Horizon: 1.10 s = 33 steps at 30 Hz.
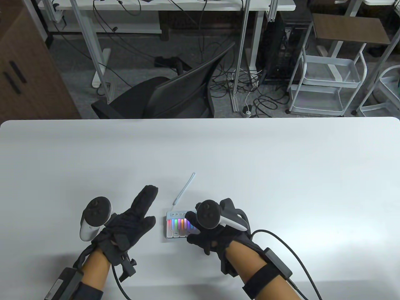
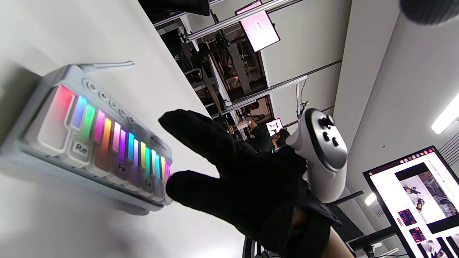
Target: Press Re-Fa-La on toy piano
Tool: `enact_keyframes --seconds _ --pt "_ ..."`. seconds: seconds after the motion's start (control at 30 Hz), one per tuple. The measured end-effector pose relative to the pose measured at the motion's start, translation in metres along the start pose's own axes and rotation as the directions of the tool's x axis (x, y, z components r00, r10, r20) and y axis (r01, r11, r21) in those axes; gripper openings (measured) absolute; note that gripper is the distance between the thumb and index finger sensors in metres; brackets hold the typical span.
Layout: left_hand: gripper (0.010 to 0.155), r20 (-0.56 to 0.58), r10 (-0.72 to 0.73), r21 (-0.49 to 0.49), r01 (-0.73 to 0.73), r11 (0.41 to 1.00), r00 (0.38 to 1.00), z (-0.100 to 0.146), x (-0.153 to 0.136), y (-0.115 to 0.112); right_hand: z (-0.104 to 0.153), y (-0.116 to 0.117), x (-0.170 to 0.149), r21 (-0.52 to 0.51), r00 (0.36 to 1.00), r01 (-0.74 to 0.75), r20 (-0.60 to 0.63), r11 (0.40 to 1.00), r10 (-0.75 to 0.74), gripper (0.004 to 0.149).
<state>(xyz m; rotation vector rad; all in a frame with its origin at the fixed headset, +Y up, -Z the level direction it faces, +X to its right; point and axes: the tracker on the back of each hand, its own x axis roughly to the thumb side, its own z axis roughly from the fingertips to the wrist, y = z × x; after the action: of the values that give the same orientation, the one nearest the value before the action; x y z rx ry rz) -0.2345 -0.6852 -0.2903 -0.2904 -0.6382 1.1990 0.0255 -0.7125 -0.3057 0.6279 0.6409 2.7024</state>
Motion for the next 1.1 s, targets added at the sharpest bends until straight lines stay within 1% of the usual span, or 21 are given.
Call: enact_keyframes --seconds 0.7,1.1 --pt "0.091 0.001 0.003 0.001 -0.003 1.0 1.0 0.0 0.0 0.002 -0.035 0.003 0.018 0.051 1.0 -0.027 0.004 0.998 0.027 0.073" --pt "0.091 0.004 0.006 0.003 -0.006 1.0 1.0 0.0 0.0 0.003 -0.055 0.012 0.024 0.096 0.999 -0.045 -0.012 0.994 0.046 0.073"
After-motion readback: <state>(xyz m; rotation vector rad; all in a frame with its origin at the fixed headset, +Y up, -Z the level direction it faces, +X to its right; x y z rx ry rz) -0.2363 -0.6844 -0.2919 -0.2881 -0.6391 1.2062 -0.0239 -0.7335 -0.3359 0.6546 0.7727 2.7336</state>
